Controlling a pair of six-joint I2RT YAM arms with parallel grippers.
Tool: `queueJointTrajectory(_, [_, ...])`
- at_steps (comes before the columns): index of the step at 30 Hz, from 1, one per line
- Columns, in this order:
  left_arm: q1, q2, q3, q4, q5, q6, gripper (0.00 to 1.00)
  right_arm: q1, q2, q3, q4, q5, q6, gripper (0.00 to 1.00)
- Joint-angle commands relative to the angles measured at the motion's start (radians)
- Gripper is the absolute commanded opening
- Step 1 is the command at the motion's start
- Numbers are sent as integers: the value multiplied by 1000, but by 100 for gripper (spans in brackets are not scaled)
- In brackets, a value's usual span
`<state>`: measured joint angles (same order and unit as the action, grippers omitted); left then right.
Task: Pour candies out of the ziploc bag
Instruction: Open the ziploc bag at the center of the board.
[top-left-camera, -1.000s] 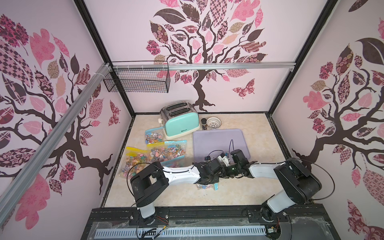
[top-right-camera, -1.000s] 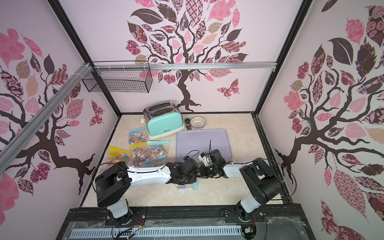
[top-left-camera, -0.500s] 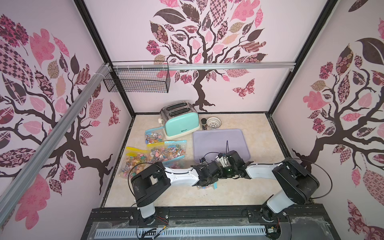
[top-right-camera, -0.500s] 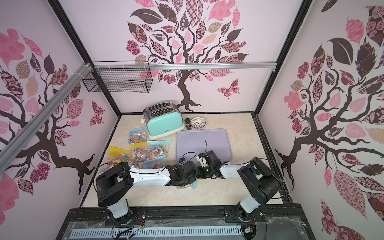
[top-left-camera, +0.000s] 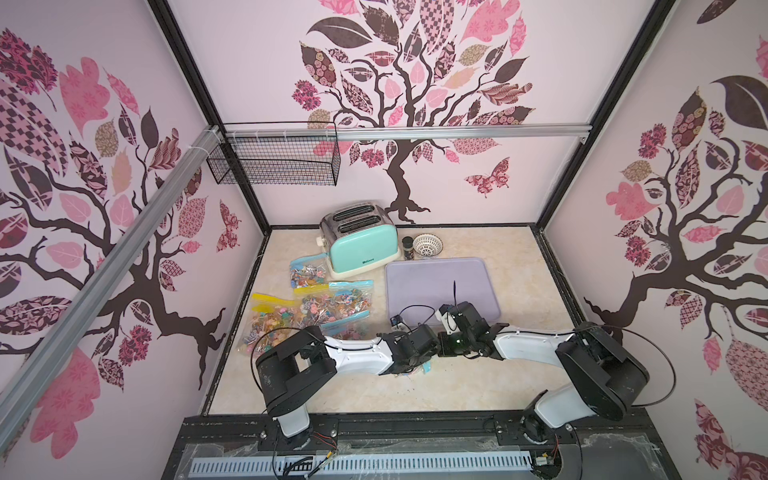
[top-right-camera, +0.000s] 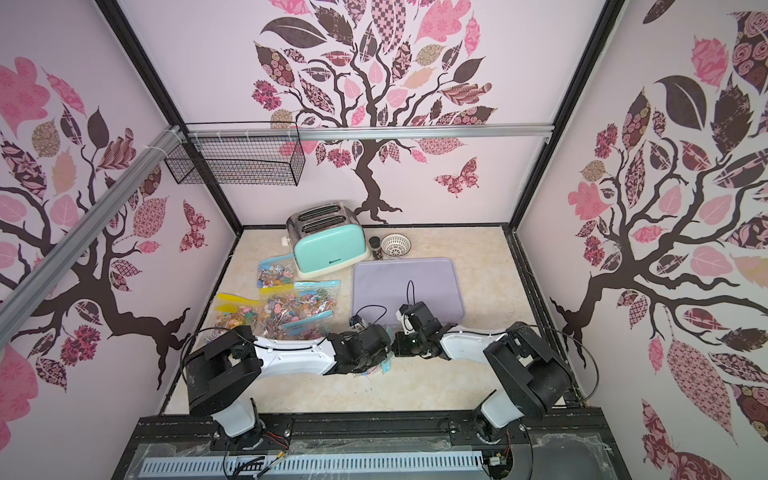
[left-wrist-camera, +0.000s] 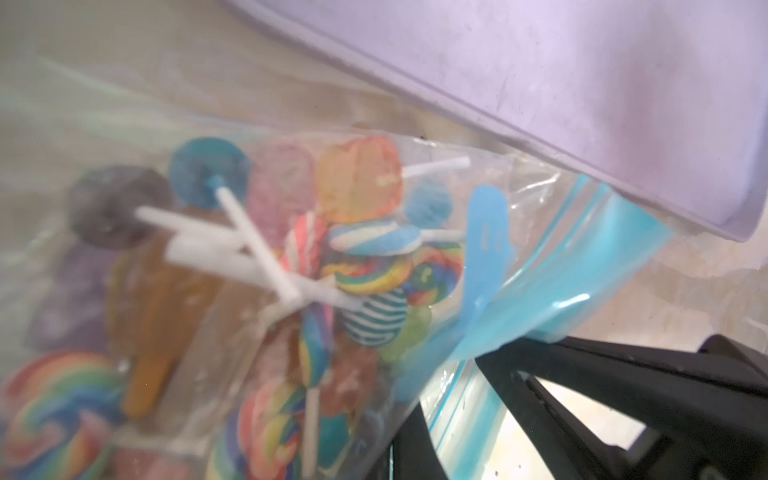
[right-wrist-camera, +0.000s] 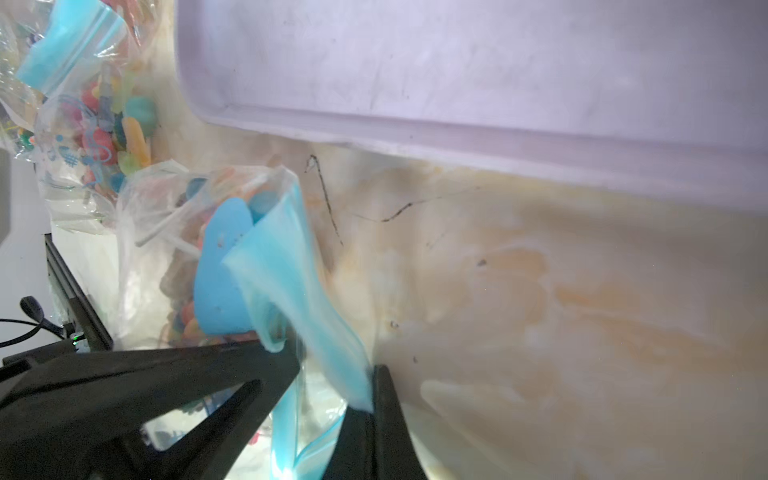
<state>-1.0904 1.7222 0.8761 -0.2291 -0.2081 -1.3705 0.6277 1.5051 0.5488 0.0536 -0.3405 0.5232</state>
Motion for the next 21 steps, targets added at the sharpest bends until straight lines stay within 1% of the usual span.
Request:
queueJointTrajectory(1, [11,2,-43,-75,-29,17,0,-11,26,-55,-205,162,-3,0])
queueJointTrajectory(3, [7,-17,-27,-41,-17,61,0,-12,24,-55,-181,130,-7,0])
queueJointTrajectory(6, [-11,-71,35,-43,-20,165,0,-12,22,-38,-174,105,-11,0])
queueJointTrajectory(10, [-53,-170,113,-118,-88,277,0,-12,-7,-11,-197,108,-2,0])
queueJointTrajectory(14, [-65,-261,111,-151,-103,321,0,-12,-34,5,-217,120,14,0])
queueJointTrajectory(18, [-65,-301,86,-164,-103,339,0,-12,-47,17,-230,124,30,0])
queueJointTrajectory(21, [-65,-304,67,-166,-97,340,0,-13,-81,36,-263,132,37,17])
